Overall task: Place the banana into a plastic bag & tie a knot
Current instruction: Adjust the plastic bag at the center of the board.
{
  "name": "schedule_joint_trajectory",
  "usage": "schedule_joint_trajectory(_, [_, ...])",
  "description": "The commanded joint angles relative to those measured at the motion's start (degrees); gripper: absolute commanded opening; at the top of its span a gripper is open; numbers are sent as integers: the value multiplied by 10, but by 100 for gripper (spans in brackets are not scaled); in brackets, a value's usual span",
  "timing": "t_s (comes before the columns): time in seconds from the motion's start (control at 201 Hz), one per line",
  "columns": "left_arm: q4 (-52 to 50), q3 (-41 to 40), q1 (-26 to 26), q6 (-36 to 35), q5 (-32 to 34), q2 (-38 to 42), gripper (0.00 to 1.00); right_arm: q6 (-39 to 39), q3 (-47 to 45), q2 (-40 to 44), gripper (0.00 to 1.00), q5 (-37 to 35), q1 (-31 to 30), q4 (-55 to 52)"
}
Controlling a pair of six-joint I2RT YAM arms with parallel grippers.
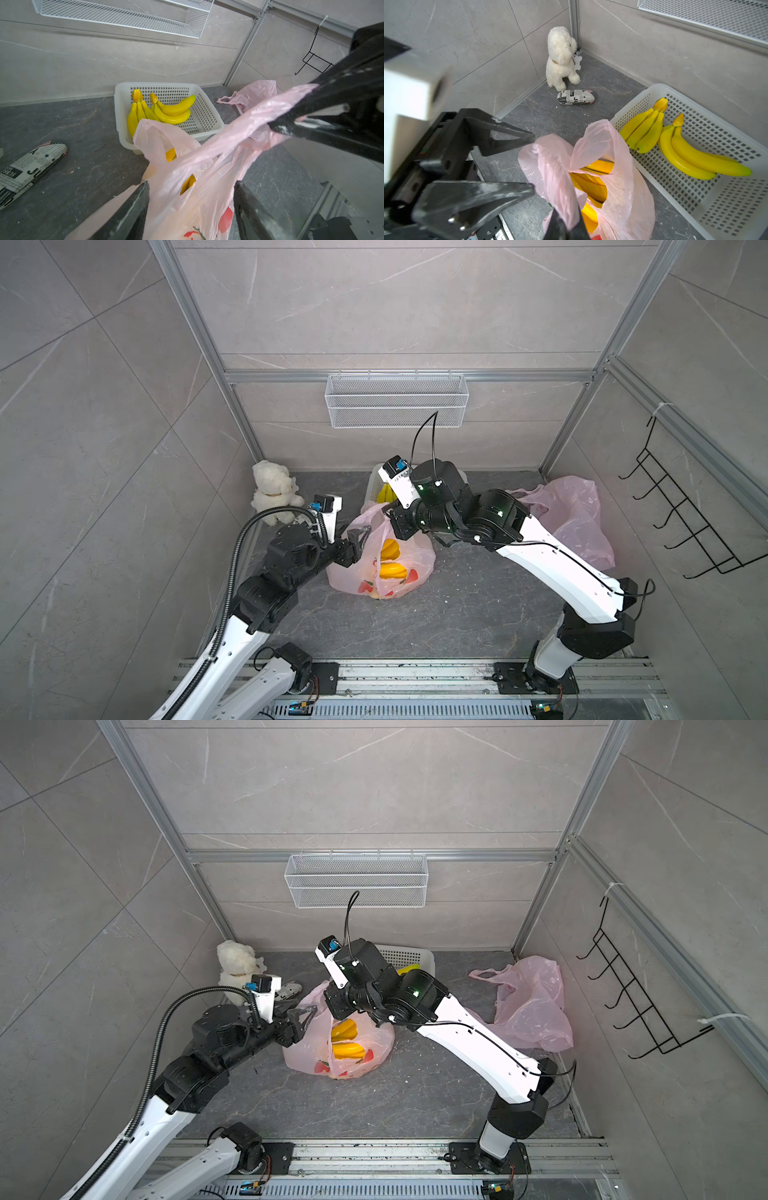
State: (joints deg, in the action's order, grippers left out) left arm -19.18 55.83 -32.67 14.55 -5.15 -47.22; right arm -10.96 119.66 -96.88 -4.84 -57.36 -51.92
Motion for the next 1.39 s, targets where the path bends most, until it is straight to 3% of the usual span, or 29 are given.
schedule_joint_trajectory(0.0, [61, 14, -6, -28, 2, -30, 63, -1, 4, -6, 0, 18, -4, -2])
schedule_joint_trajectory(0.119, [82, 27, -7, -25, 4, -69, 52, 2, -6, -6, 0, 25, -7, -1])
schedule_joint_trajectory(0.274, [75, 47, -7, -12, 14, -104, 19, 7, -14, -3, 0, 19, -10, -3])
schedule_joint_trajectory(0.343, [83, 41, -6, -4, 15, -104, 9, 9, -26, 0, 0, -1, -10, -1])
schedule_joint_trajectory(0.433, [82, 36, -6, 4, 15, -106, 1, 17, -58, 17, 13, -13, -10, 17])
schedule_joint_trajectory(0.503, [79, 33, -6, 8, 11, -108, 0, 25, -101, 37, 23, -15, -10, 48])
schedule_joint_trajectory(0.642, [81, 26, -6, 12, 5, -106, 0, 50, -196, 84, 35, -18, -10, 120])
schedule_joint_trajectory(1.065, [68, 21, -6, 10, 11, -109, 0, 75, -276, 144, 39, -29, -10, 193])
schedule_joint_trajectory(1.294, [63, 23, -6, 8, 16, -109, 0, 80, -282, 144, 32, -32, -10, 186])
schedule_joint_trajectory(1.384, [60, 25, -6, 7, 20, -110, 0, 81, -289, 147, 35, -29, -10, 185])
